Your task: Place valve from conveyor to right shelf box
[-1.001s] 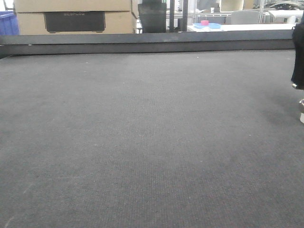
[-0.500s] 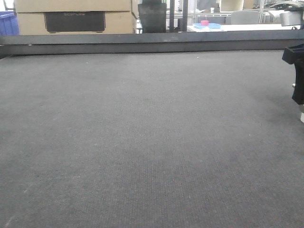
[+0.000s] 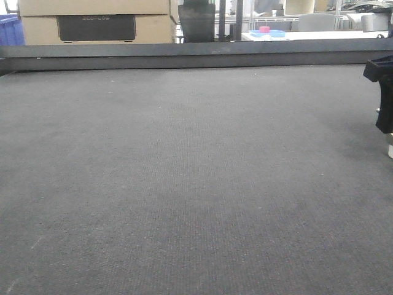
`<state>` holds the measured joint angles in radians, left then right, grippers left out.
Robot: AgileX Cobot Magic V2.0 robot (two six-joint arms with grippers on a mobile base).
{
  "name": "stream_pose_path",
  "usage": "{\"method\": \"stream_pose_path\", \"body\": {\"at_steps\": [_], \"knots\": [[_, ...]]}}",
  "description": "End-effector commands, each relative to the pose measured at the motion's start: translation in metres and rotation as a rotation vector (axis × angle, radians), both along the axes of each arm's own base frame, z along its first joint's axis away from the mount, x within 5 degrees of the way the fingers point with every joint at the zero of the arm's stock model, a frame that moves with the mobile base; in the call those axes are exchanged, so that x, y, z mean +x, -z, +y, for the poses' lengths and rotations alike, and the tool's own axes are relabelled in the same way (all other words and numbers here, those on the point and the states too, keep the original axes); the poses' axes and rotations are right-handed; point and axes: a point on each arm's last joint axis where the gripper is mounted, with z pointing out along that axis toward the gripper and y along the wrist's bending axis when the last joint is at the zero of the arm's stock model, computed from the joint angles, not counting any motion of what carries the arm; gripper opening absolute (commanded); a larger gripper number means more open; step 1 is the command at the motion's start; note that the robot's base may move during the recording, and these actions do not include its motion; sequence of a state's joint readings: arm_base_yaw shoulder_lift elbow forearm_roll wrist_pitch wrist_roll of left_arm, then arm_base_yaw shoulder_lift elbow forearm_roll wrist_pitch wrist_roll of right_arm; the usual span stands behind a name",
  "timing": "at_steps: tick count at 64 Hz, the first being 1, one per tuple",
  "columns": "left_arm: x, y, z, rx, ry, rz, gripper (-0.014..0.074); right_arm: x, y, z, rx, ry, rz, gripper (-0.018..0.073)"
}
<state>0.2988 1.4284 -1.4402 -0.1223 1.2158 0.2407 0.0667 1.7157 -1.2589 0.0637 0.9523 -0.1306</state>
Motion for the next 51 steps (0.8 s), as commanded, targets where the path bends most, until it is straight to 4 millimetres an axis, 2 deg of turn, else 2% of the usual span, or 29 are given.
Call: {"method": "stream_pose_path", "body": {"at_steps": [1, 11, 20, 30, 40, 46, 51], "knots": [[0.019, 0.017, 0.013, -0.014, 0.019, 0.035, 0.0542, 0.002, -0.004, 0.0, -0.005, -0.01, -0.037, -0.0154], [0.049, 0.051, 0.024, -0.011, 0.052, 0.083, 0.0542, 0.003, -0.004, 0.0, -0.005, -0.01, -0.044, -0.0154], [0.066, 0.081, 0.03, -0.036, 0.049, 0.144, 0.0536, 0.004, -0.004, 0.0, -0.005, -0.01, -0.05, -0.0154], [0.076, 0.104, 0.034, -0.056, 0.048, 0.199, 0.0536, 0.004, -0.004, 0.0, -0.004, -0.009, -0.056, -0.0154], [0.08, 0.119, 0.037, -0.052, 0.052, 0.248, 0.0536, 0.003, -0.006, 0.0, -0.004, -0.009, -0.059, -0.0154], [0.081, 0.123, 0.04, -0.028, 0.052, 0.255, 0.0536, -0.002, -0.019, 0.0, -0.002, -0.009, -0.093, -0.0154], [0.083, 0.125, 0.041, -0.017, 0.053, 0.255, 0.0536, -0.01, -0.039, 0.0, 0.005, -0.008, -0.158, -0.0154]]}}
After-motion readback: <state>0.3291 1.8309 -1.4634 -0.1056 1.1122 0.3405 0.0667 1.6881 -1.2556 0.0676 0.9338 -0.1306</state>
